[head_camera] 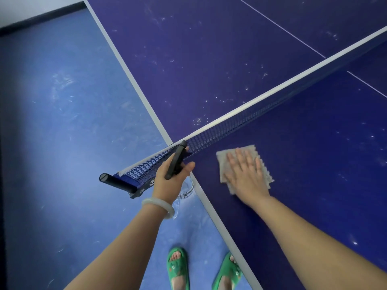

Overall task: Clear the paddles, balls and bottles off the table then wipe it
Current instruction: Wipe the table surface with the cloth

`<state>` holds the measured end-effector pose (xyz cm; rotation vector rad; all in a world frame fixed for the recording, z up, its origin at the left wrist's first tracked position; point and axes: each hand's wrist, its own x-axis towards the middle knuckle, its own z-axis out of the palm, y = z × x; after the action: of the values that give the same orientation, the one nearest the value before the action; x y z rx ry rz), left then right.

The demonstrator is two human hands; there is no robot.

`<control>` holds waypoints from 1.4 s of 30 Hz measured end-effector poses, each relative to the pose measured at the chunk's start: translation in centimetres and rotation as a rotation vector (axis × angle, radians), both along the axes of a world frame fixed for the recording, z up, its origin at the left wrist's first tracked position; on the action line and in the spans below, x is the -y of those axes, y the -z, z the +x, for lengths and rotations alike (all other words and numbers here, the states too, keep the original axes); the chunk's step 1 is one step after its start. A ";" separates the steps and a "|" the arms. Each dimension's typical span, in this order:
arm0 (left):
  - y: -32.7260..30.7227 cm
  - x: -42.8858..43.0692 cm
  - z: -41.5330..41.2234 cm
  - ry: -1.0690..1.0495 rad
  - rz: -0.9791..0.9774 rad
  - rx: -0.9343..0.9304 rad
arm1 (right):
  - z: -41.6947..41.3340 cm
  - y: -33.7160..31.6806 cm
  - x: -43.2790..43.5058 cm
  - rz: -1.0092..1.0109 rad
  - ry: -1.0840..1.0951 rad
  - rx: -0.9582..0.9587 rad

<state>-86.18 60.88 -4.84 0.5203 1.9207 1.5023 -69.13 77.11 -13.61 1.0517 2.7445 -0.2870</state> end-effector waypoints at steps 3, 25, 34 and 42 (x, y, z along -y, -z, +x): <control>-0.1 -0.3 0.0 0.027 0.011 -0.028 | -3.9 -1.1 -4.6 -0.108 0.276 0.053; 1.3 -6.8 -0.4 0.129 0.015 -0.153 | 0.0 0.1 2.5 -0.010 0.108 -0.049; 0.6 -6.1 -0.6 0.209 -0.071 -0.077 | 1.2 1.0 3.0 0.028 0.110 -0.026; 3.5 0.9 1.9 0.029 -0.248 -0.220 | 0.3 -0.1 6.6 -0.034 0.211 -0.045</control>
<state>-84.29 59.94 -8.29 0.6180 2.2209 1.2065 -68.85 70.49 -13.56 1.3431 2.6584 -0.3902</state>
